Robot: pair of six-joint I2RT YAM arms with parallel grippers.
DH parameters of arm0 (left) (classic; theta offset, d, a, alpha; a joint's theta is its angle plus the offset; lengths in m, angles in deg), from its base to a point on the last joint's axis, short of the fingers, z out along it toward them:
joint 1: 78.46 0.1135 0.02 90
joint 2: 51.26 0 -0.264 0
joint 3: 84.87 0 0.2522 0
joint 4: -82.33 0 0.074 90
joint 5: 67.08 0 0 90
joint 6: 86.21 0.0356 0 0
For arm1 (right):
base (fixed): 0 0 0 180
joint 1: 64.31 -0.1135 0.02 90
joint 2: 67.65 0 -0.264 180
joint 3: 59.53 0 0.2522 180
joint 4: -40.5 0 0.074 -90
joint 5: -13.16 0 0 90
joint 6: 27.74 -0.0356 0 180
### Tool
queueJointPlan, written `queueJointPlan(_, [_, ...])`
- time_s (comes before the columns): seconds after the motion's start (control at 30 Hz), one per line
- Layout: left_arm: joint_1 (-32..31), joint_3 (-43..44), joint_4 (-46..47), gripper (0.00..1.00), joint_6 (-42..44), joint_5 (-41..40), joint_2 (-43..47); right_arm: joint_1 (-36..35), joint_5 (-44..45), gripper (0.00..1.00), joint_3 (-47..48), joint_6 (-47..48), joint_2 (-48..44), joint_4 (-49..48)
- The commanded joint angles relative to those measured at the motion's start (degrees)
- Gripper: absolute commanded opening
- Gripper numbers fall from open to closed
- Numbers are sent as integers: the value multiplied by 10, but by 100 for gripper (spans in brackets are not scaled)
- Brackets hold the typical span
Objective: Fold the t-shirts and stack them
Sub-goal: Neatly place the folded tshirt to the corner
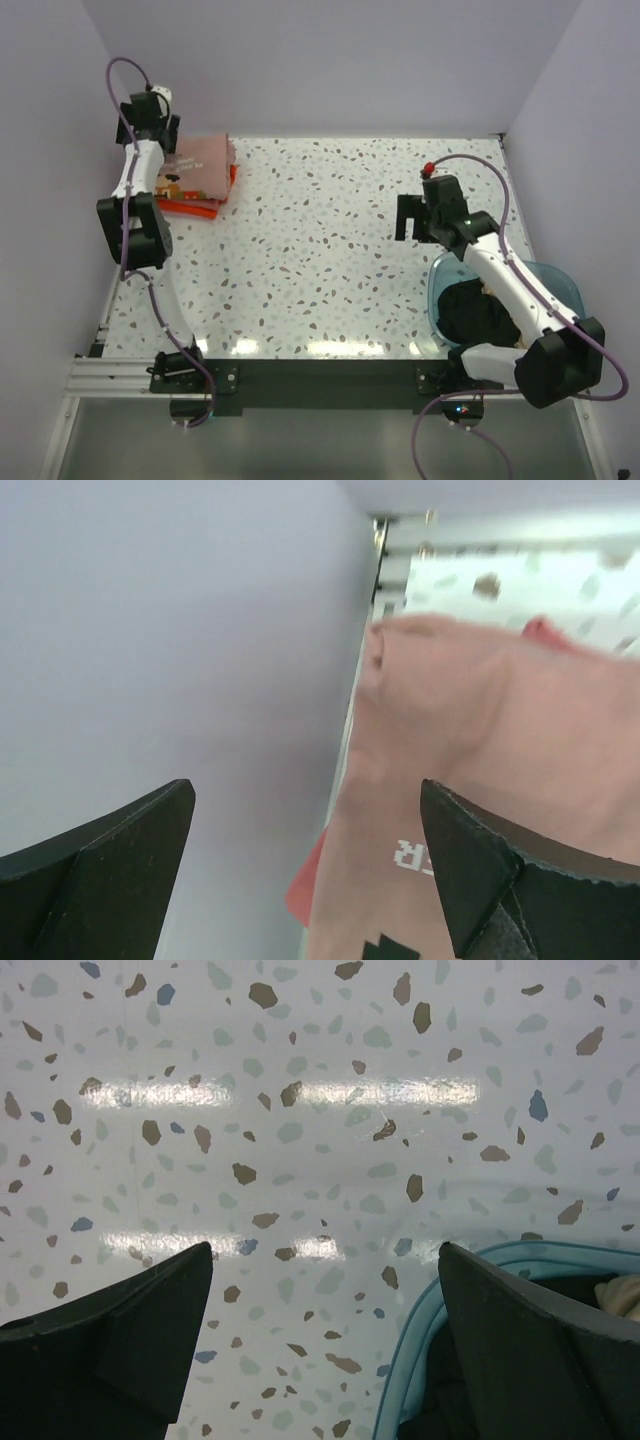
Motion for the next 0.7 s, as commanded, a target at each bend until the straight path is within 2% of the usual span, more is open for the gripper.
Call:
queueJointPlan(0.0, [-5, 97, -48, 100, -128, 39, 105, 2, 2, 99, 30, 0, -41, 4])
queueJointPlan(0.07, [-16, 117, -95, 100, -185, 45, 129, 2, -1, 99, 30, -3, -48, 0])
queueJointPlan(0.1, [-22, 119, -114, 100, -251, 53, 141, 2, -5, 99, 30, -7, -53, -1])
queueJointPlan(0.17, [-37, 91, -149, 100, -316, 82, 187, 2, -11, 99, 27, -10, -58, -3])
queueJointPlan(0.2, [-40, 66, -164, 100, -376, 125, 207, 1, -13, 99, 24, -12, -60, -5])
queueJointPlan(0.23, [-54, 36, -166, 100, -397, 147, 252, 2, -16, 99, 22, -16, -66, -8])
queueJointPlan(0.3, [-82, -81, -153, 100, -445, 141, 305, 1, -21, 99, 11, -20, -72, -14])
queueJointPlan(0.33, [-128, -124, -145, 100, -455, 123, 359, 1, -26, 99, 6, -24, -77, -18])
queueJointPlan(0.37, [-153, -210, -124, 100, -461, 103, 386, 2, -29, 99, 0, -27, -81, -26])
queueJointPlan(0.43, [-221, -295, -108, 100, -476, 85, 458, 1, -36, 99, -22, -36, -89, -33])
queueJointPlan(0.47, [-240, -373, -101, 100, -499, 83, 479, 1, -24, 99, -33, -42, -98, -46])
queueJointPlan(0.53, [-277, -471, -103, 100, -529, 69, 533, 1, -14, 99, -63, -58, -109, -52])
queueJointPlan(0.67, [-295, -569, -134, 100, -584, 40, 592, 2, -11, 99, -116, -63, -132, -96])
